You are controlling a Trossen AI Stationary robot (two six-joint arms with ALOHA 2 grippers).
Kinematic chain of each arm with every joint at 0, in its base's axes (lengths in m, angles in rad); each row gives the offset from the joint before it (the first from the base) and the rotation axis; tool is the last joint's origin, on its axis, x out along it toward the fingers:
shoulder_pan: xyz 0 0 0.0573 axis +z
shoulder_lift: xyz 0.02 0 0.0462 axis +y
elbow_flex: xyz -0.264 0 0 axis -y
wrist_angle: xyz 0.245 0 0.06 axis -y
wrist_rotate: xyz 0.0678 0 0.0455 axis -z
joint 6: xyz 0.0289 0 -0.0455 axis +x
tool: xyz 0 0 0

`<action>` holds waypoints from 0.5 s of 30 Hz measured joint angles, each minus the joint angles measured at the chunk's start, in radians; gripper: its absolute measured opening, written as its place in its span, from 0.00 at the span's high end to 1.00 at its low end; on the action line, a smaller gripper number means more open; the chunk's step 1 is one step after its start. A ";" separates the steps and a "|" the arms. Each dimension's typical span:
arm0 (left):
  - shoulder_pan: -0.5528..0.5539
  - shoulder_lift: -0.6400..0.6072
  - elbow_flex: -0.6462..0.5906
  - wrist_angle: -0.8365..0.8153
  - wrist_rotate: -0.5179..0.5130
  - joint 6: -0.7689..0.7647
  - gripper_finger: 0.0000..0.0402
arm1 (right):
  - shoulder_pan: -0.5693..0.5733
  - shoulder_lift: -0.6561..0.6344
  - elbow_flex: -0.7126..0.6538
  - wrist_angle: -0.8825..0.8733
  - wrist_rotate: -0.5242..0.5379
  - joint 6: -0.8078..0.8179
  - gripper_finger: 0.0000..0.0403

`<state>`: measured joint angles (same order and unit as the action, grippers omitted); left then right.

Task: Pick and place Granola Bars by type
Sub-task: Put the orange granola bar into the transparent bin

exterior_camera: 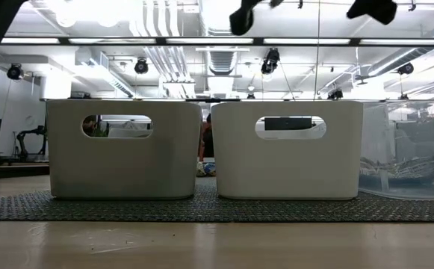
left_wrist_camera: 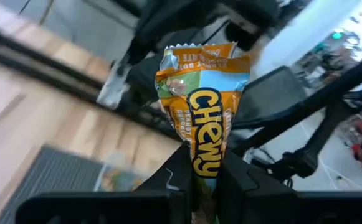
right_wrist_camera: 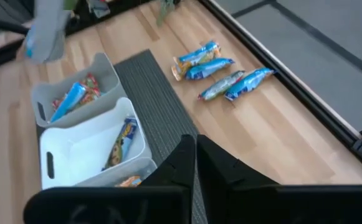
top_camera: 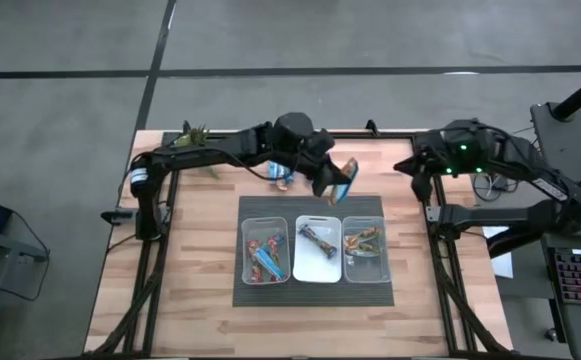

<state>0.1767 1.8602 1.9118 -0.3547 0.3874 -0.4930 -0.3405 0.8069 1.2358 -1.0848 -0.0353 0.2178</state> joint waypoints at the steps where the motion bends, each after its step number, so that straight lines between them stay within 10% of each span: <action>1: -0.007 0.004 0.000 0.025 0.004 0.003 0.94 | 0.000 -0.012 0.000 -0.002 0.000 0.009 0.98; 15: -0.086 0.151 -0.002 0.251 0.017 0.008 0.94 | 0.000 -0.065 -0.001 -0.008 0.009 0.055 0.98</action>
<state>0.0903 2.0116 1.9102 -0.1033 0.4046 -0.4855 -0.3405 0.7418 1.2350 -1.0931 -0.0261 0.2733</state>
